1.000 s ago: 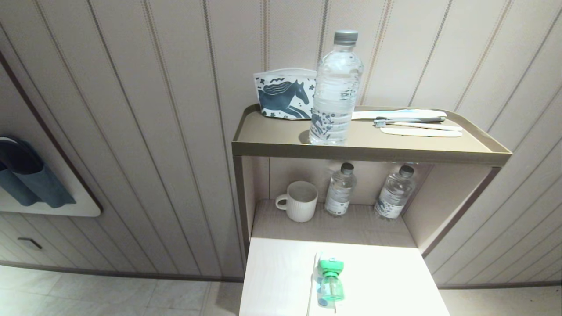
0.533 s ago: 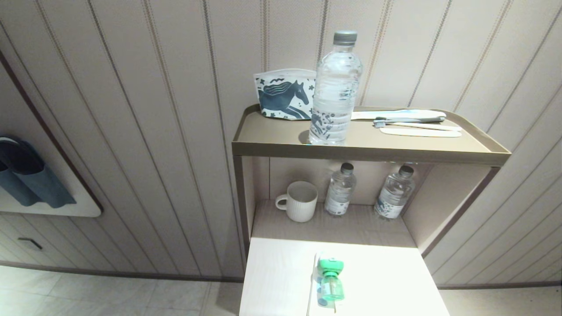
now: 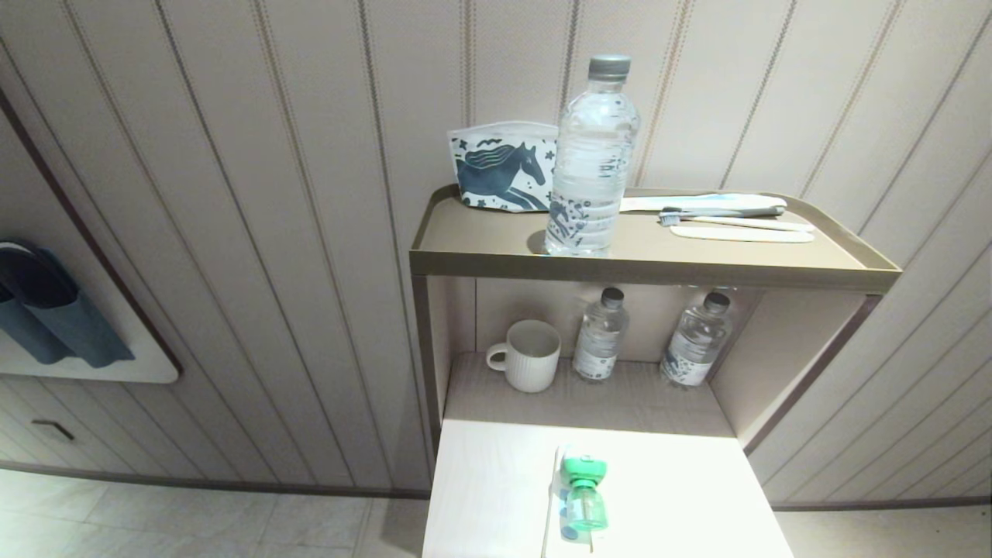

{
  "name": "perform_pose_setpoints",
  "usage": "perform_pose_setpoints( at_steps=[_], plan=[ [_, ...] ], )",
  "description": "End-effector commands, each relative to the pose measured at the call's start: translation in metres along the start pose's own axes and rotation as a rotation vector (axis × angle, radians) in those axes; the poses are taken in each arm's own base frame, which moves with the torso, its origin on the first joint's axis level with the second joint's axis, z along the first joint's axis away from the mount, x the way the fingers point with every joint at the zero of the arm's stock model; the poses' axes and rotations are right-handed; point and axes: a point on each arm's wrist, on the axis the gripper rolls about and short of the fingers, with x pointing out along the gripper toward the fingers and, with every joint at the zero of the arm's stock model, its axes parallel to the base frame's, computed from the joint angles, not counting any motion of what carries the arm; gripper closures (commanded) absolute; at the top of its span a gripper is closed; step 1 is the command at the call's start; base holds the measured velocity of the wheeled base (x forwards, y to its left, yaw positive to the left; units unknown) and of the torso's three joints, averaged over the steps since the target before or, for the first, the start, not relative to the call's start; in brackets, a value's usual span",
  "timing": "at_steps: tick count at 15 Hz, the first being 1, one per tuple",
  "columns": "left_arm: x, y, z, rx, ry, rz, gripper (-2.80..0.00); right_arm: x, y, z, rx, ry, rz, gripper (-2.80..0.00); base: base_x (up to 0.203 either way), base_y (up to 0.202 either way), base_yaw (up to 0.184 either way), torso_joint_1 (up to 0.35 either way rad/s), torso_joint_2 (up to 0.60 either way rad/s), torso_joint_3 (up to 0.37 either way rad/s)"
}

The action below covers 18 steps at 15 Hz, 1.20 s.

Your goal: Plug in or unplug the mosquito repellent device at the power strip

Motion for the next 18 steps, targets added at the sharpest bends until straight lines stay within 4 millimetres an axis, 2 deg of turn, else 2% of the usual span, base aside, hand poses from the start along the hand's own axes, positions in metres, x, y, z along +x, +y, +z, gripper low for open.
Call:
perform_pose_setpoints(
  at_steps=[1, 4, 18],
  plan=[
    [0.0000, 0.0000, 0.0004, 0.015, -0.004, 0.000, 0.00, 0.0033, 0.0018, -0.0115, -0.005, 0.016, 0.078, 0.00, 0.000, 0.000, 0.000, 0.000, 0.00, 0.000],
    [0.0000, 0.0000, 0.0002, 0.013, -0.002, -0.001, 0.00, 0.0057, 0.0020, -0.0095, 0.016, -0.047, 0.077, 0.00, 0.000, 0.000, 0.000, 0.000, 0.00, 0.000],
    [0.0000, 0.0000, 0.0008, -0.006, -0.008, 0.001, 0.00, 0.0057, 0.0019, -0.0094, 0.023, -0.048, 0.070, 0.00, 0.000, 0.000, 0.000, 0.000, 0.00, 0.000]
  ],
)
